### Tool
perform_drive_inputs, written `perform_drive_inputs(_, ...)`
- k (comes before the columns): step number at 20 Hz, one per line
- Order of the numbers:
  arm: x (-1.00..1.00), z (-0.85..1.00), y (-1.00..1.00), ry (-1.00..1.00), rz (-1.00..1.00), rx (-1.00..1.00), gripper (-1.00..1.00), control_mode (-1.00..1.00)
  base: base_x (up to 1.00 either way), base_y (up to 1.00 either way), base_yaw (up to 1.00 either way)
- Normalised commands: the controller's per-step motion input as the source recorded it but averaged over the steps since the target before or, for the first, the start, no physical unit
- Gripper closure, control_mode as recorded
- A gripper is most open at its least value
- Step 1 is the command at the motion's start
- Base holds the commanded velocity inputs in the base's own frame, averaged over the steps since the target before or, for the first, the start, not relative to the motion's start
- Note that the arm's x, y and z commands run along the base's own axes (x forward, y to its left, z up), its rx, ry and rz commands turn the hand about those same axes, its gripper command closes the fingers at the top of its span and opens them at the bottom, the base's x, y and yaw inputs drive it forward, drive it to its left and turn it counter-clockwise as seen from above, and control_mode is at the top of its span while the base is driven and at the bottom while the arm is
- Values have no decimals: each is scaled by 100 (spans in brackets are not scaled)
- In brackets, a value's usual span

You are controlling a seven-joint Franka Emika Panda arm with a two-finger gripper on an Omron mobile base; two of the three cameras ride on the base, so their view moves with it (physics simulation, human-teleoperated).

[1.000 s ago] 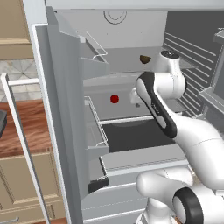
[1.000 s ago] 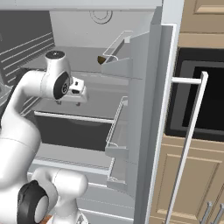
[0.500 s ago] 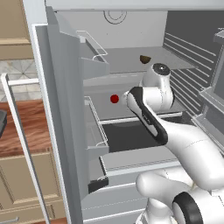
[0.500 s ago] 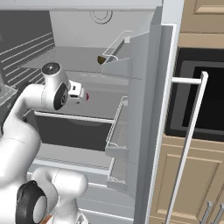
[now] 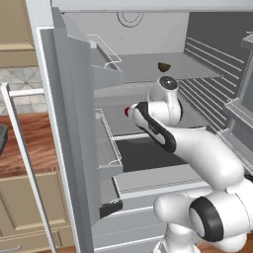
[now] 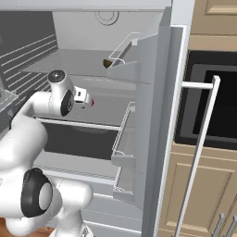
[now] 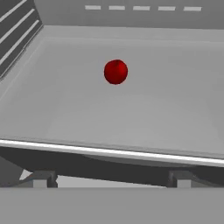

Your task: Pick the kiwi and apple from the fridge and place them inside the tupperware on the counter.

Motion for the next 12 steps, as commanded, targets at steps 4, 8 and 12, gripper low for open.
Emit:
perform_drive_inputs(4,27,-15,8,0,0,0,-100,-100,0,0,0)
perform_drive_inputs(8,13,-16,0,0,0,0,-100,-100,0,0,0)
perform_drive_inputs(12,36,-12,0,0,0,0,-100,-100,0,0,0)
